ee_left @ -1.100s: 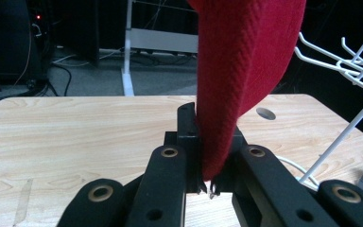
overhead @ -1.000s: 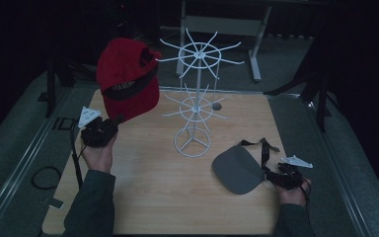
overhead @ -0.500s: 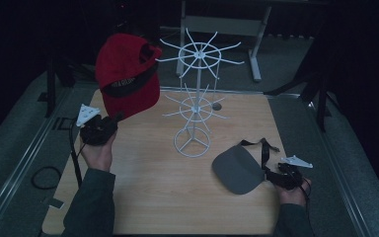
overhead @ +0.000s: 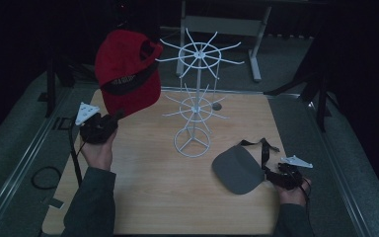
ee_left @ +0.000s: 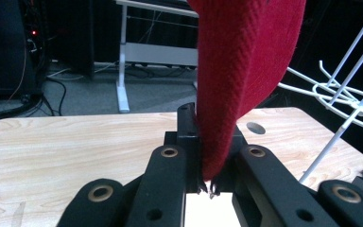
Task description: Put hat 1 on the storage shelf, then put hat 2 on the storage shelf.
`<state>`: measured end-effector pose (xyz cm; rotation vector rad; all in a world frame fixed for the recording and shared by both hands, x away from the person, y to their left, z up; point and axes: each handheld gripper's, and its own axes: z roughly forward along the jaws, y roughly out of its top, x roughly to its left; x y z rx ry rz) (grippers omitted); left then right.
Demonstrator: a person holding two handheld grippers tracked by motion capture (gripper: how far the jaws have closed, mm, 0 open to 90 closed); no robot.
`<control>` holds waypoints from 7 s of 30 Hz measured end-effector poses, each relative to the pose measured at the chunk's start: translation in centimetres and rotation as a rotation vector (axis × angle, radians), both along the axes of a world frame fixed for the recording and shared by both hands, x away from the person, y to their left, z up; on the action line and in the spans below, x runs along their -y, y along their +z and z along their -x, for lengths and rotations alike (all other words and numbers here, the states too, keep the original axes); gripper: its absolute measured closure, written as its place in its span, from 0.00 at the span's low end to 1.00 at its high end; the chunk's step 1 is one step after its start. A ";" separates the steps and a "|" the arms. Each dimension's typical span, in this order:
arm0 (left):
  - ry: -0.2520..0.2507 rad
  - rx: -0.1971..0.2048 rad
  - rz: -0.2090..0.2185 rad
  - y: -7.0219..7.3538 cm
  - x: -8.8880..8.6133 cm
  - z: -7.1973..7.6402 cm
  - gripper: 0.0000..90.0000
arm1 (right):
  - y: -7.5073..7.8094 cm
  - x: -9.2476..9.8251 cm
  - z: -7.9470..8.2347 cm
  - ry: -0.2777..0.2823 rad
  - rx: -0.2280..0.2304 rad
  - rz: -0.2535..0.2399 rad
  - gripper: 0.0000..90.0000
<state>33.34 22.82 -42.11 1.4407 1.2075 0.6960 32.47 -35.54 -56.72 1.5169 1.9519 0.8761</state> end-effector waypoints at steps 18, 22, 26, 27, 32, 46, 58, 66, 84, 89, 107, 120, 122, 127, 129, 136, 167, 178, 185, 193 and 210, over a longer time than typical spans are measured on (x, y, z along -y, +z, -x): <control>-0.002 0.026 0.016 0.9 -0.2 0.4 0.96 | 0.0 0.0 0.0 0.000 0.000 0.000 0.39; -0.003 0.029 0.020 1.1 -0.2 0.4 0.96 | 0.0 0.0 0.0 0.000 0.000 0.000 0.39; -0.004 0.035 0.022 1.3 -0.1 0.4 0.96 | 0.0 0.0 0.0 0.000 0.000 0.000 0.39; -0.004 0.036 0.022 1.3 -0.1 0.4 0.96 | 0.0 0.0 0.0 0.000 0.000 0.000 0.39; -0.005 0.039 0.026 1.5 -0.1 0.4 0.96 | 0.0 0.0 0.0 0.000 0.000 0.000 0.39; -0.002 0.044 0.028 1.7 0.0 0.3 0.96 | 0.0 0.0 0.0 0.000 0.001 0.000 0.39; -0.002 0.062 0.038 2.3 0.2 0.5 0.96 | 0.0 0.0 0.0 0.000 0.000 0.000 0.39; -0.005 0.068 0.053 2.5 0.1 0.6 0.96 | 0.0 0.0 0.0 0.000 -0.001 0.000 0.39; -0.061 0.123 0.075 2.9 0.3 1.1 0.96 | 0.0 0.0 0.0 0.000 -0.001 0.000 0.39; -0.075 0.116 0.060 2.8 0.5 1.0 0.96 | 0.0 0.0 0.0 0.000 0.000 0.000 0.39; -0.079 0.093 0.020 2.2 1.0 1.0 0.95 | 0.0 0.0 0.0 0.001 0.000 0.000 0.39; -0.086 0.065 -0.010 1.1 1.6 0.9 0.95 | 0.0 0.0 0.0 0.001 -0.001 -0.001 0.38; -0.086 0.061 -0.014 0.9 1.6 1.0 0.95 | 0.0 0.0 0.0 0.001 -0.001 -0.001 0.38; -0.088 0.046 -0.024 0.4 1.8 0.9 0.95 | 0.0 0.0 0.0 0.001 0.000 0.000 0.38; -0.086 0.038 -0.023 0.2 1.8 0.9 0.95 | 0.0 0.0 0.0 0.001 0.000 0.000 0.38; -0.084 0.012 -0.025 -0.8 1.8 1.0 0.95 | 0.0 0.0 0.0 0.001 -0.001 -0.001 0.38; -0.113 -0.071 -0.059 -4.5 2.7 0.9 0.94 | 0.0 0.0 0.0 0.001 -0.001 0.000 0.38; -0.120 -0.068 -0.069 -4.8 2.6 1.1 0.86 | 0.0 0.0 0.0 0.002 -0.001 0.000 0.38; -0.117 -0.072 -0.062 -4.9 2.0 1.4 0.79 | 0.0 0.0 0.0 0.004 -0.002 0.000 0.38; -0.122 -0.079 -0.066 -5.1 1.8 2.1 0.69 | 0.0 0.0 0.0 0.003 -0.002 0.000 0.38; -0.129 -0.126 -0.118 -6.5 1.6 2.5 0.64 | 0.2 0.0 -0.2 0.002 -0.008 0.003 0.51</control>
